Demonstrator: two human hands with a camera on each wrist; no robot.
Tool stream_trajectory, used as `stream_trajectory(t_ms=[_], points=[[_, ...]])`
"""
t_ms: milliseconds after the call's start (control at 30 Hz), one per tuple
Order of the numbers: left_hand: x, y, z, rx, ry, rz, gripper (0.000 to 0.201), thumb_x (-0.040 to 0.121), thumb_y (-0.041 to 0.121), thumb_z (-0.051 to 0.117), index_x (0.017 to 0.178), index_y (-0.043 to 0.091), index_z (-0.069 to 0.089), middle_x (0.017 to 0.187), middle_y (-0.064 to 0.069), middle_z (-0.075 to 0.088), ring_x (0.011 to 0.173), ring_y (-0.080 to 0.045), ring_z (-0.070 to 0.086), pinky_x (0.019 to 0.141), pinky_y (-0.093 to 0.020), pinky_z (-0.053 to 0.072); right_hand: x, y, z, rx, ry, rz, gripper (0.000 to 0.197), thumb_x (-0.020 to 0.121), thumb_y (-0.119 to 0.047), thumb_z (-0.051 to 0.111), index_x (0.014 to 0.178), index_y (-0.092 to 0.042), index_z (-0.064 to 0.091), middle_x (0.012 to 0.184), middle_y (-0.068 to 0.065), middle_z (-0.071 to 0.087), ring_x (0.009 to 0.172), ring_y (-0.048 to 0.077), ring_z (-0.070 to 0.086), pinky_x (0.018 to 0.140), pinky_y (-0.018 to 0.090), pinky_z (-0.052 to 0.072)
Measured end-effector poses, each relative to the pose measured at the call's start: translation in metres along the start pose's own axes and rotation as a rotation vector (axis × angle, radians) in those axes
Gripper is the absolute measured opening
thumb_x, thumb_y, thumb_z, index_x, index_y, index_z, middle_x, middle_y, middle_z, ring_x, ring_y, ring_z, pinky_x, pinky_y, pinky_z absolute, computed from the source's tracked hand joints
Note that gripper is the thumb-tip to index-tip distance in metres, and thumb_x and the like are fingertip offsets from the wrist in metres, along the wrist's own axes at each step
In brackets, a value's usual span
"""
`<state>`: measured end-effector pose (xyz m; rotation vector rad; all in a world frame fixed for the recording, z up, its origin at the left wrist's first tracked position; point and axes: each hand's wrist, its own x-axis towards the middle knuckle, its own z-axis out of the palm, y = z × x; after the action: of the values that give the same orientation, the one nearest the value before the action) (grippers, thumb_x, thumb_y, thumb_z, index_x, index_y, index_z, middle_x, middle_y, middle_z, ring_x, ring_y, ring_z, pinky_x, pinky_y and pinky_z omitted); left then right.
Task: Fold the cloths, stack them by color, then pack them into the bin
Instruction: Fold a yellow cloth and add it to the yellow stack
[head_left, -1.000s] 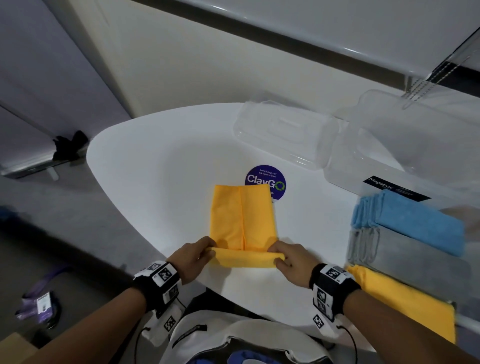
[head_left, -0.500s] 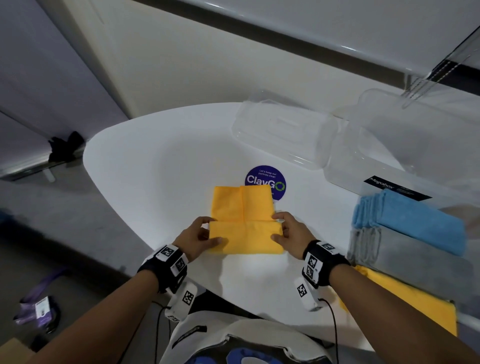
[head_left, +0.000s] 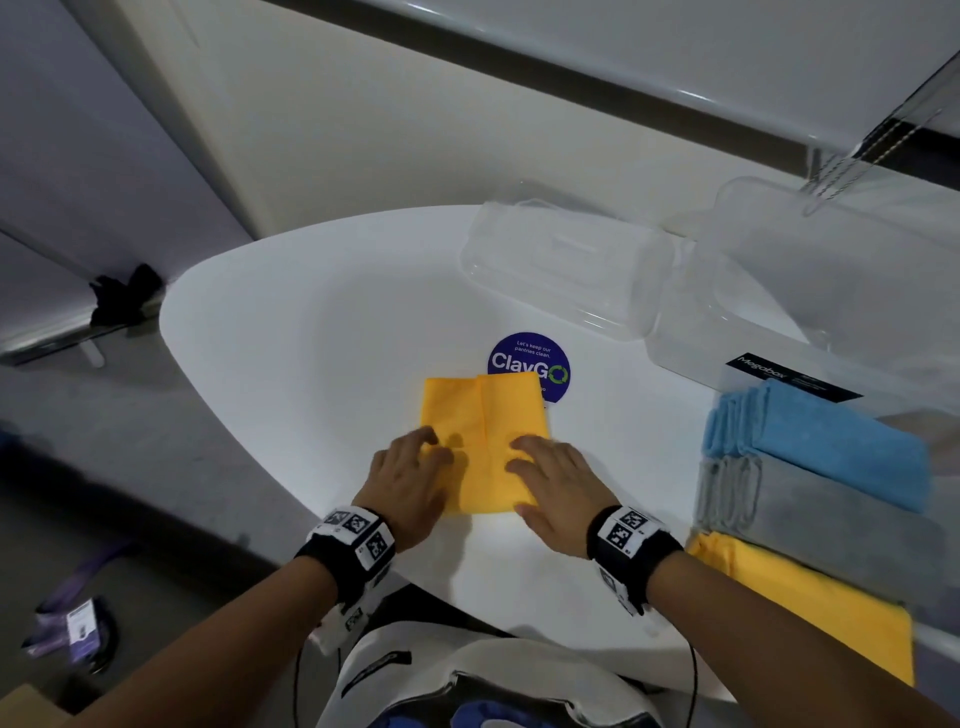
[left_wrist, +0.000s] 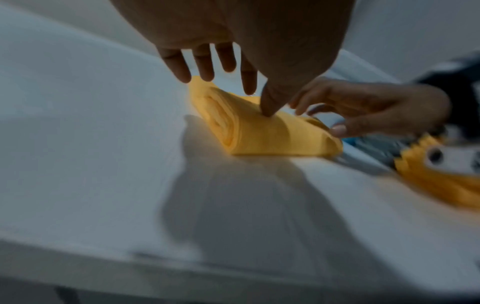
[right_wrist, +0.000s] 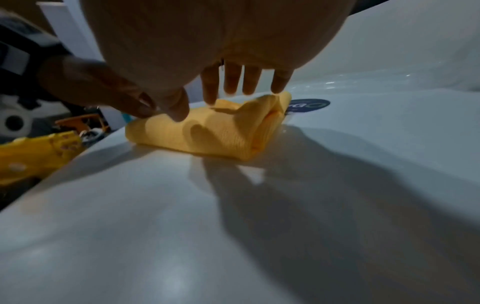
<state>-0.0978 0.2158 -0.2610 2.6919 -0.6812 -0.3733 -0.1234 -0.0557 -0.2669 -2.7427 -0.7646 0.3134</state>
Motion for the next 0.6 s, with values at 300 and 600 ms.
stream_trajectory(t_ms=[300,600], points=[[0.001,-0.017,0.005,0.152,-0.296,0.084,0.065,0.094,0.045,0.046,0.150,0.037,0.013,0.161,0.012,-0.002,0.149,-0.014,0.003,0.114,-0.044,0.018,0.002,0.020,-0.001,0.128,-0.252,0.044,0.067,0.086,-0.010,0.060,0.147,-0.024,0.037,0.162,-0.006,0.013,0.149,0.016,0.017,0.118,0.044,0.021],[-0.031,-0.019,-0.007,-0.494,-0.420,-0.178,0.038,0.082,0.057,0.058,0.117,0.059,0.045,0.125,0.014,0.058,0.114,-0.009,0.056,0.097,-0.026,0.044,-0.047,-0.009,-0.013,0.547,-0.313,0.273,0.042,0.087,-0.023,0.054,0.129,-0.023,0.055,0.117,-0.002,0.062,0.101,0.020,0.058,0.087,0.026,0.042]])
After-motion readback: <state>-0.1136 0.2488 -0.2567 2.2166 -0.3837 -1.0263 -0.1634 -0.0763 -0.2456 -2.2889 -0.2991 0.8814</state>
